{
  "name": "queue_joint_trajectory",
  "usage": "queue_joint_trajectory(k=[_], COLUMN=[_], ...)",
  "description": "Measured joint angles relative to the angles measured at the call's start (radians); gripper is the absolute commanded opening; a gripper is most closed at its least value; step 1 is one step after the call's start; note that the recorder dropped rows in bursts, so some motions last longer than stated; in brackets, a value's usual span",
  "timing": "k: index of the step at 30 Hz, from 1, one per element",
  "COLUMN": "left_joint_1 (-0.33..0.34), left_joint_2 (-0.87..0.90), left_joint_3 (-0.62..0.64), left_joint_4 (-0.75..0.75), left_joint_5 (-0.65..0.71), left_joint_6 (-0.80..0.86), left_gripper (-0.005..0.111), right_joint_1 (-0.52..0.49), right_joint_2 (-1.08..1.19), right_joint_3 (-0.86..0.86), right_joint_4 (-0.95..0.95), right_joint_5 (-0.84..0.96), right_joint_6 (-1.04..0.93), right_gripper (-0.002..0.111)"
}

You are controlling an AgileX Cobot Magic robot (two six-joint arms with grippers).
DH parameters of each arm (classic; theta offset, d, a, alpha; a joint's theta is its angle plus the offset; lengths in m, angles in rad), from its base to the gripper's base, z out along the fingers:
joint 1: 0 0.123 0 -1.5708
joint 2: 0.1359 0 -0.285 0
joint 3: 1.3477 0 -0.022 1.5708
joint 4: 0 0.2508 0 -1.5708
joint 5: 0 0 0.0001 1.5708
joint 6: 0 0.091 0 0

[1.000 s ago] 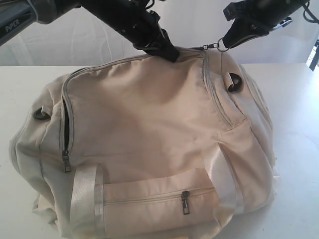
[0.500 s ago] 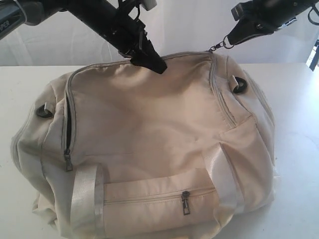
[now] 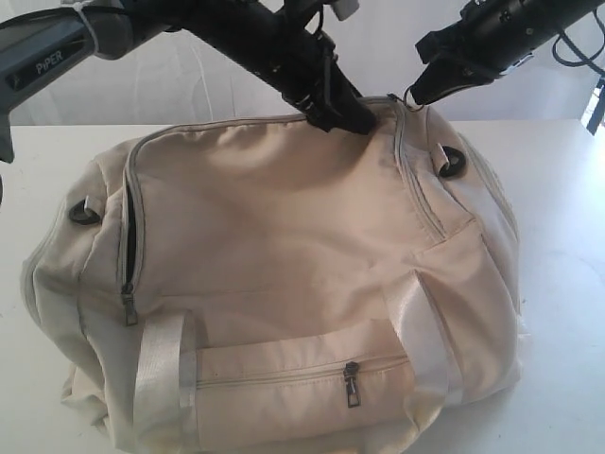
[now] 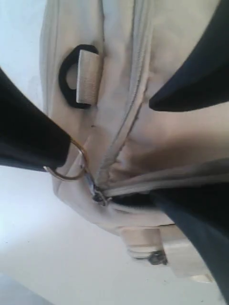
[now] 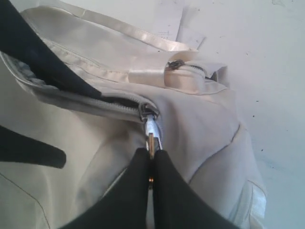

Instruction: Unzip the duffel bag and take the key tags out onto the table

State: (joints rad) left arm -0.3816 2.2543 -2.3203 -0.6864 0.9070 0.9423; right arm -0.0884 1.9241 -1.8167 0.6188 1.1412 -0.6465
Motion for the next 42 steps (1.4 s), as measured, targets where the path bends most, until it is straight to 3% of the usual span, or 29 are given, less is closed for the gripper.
queue_joint_trajectory(k=[6, 10, 12, 17, 20, 31, 37, 42], left_joint_1=[-0.029, -0.035, -0.035, -0.035, -0.035, -0.035, -0.035, -0.035], left_joint_2=[0.000, 0.000, 0.000, 0.000, 0.000, 0.001, 0.014, 0.022], left_joint_3=[0.000, 0.000, 0.000, 0.000, 0.000, 0.000, 0.000, 0.000], left_joint_4=[-0.002, -0.002, 0.006, 0.091, 0.125, 0.134, 0.134, 0.134], left_joint_5=[-0.089, -0.137, -0.149, -0.155, -0.155, -0.147, -0.131, -0.123], left_joint_6=[0.004, 0.004, 0.004, -0.016, -0.028, -0.043, -0.044, -0.047], left_gripper=[0.028, 0.022, 0.026, 0.049, 0.051, 0.015, 0.011, 0.000], right_joint_1=[0.000, 0.000, 0.000, 0.000, 0.000, 0.000, 0.000, 0.000], right_joint_2=[0.000, 0.000, 0.000, 0.000, 0.000, 0.000, 0.000, 0.000], right_joint_3=[0.000, 0.000, 0.000, 0.000, 0.000, 0.000, 0.000, 0.000], right_joint_4=[0.000, 0.000, 0.000, 0.000, 0.000, 0.000, 0.000, -0.002], right_joint_5=[0.000, 0.004, 0.007, 0.014, 0.019, 0.022, 0.022, 0.028], right_joint_6=[-0.008, -0.008, -0.009, -0.009, -0.010, -0.018, -0.018, -0.018], right_gripper=[0.000, 0.000, 0.000, 0.000, 0.000, 0.000, 0.000, 0.000])
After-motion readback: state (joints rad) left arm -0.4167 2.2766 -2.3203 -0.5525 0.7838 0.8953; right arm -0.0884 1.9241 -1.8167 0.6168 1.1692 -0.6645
